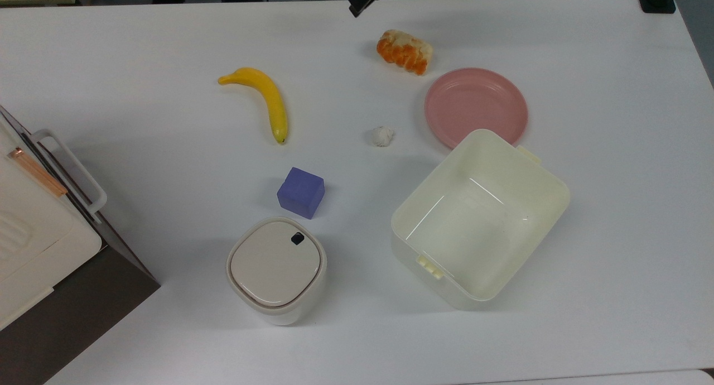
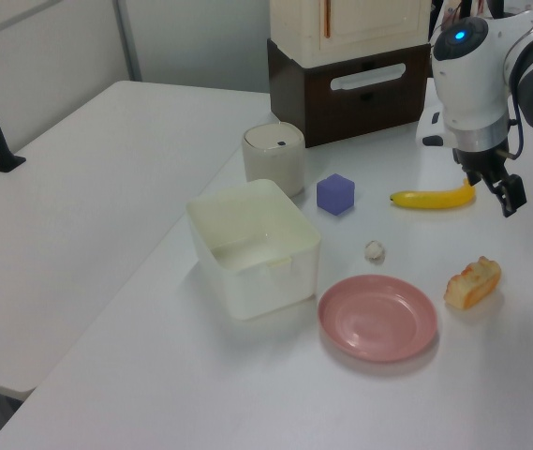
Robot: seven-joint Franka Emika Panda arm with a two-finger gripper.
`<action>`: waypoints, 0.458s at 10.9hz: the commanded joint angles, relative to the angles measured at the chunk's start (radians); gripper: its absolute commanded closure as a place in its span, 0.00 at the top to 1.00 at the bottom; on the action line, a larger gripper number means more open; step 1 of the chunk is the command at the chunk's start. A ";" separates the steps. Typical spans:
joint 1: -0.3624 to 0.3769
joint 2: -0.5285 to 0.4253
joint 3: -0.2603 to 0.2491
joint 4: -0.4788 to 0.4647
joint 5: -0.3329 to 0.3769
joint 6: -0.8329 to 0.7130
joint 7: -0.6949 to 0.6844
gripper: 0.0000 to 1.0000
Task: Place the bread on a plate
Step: 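Close the gripper on the glazed bread roll and lift it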
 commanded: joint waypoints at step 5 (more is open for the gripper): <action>0.011 0.051 0.169 -0.099 0.022 0.273 0.352 1.00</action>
